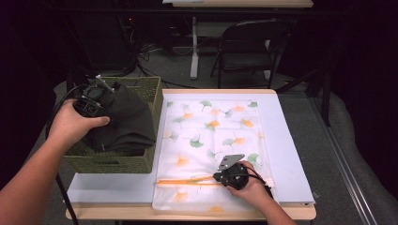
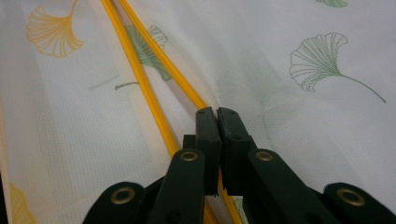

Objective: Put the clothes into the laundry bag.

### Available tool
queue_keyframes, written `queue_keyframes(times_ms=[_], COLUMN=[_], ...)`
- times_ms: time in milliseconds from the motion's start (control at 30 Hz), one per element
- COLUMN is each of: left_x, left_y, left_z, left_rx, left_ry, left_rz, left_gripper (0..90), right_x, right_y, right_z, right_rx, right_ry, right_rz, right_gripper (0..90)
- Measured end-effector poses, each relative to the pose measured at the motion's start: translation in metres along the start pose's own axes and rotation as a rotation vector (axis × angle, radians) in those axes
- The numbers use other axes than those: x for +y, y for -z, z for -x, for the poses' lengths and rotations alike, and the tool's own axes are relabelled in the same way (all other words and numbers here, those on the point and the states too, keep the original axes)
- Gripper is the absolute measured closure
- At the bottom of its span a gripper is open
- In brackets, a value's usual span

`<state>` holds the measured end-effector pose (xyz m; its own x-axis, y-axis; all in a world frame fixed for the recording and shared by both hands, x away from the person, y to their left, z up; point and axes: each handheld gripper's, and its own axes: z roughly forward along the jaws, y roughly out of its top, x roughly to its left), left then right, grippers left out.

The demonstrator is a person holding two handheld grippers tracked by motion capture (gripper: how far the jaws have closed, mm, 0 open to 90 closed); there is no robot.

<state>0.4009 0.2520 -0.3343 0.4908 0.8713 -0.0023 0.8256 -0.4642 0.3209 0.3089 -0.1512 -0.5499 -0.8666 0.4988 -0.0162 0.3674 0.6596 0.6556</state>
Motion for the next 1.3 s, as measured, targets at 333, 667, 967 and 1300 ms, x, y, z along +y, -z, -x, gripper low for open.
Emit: queue_keyframes(times_ms=[333, 667, 967, 1300], left_x=[0.001, 0.001, -0.002, -0.001], left_y=[0.008, 0.015, 0.023, 0.026], left_z=[0.007, 0.011, 0.015, 0.026], left_rx=[0.02, 0.005, -0.016, -0.031], left_ry=[-0.022, -0.036, -0.052, -0.081], left_rz=[-0.024, -0.028, -0.005, -0.003], left_gripper=[60.1, 60.1, 60.1, 60.2], right_x=[0.007, 0.022, 0.032, 0.039], right_y=[0.003, 0.004, 0.0, -0.002], right_z=[0.007, 0.022, 0.038, 0.051], right_rx=[0.013, 0.02, 0.022, 0.01], right_ry=[-0.016, -0.041, -0.078, -0.089], right_rz=[0.005, 0.004, 0.018, 0.049], right_gripper=[88.1, 88.4, 88.4, 88.5])
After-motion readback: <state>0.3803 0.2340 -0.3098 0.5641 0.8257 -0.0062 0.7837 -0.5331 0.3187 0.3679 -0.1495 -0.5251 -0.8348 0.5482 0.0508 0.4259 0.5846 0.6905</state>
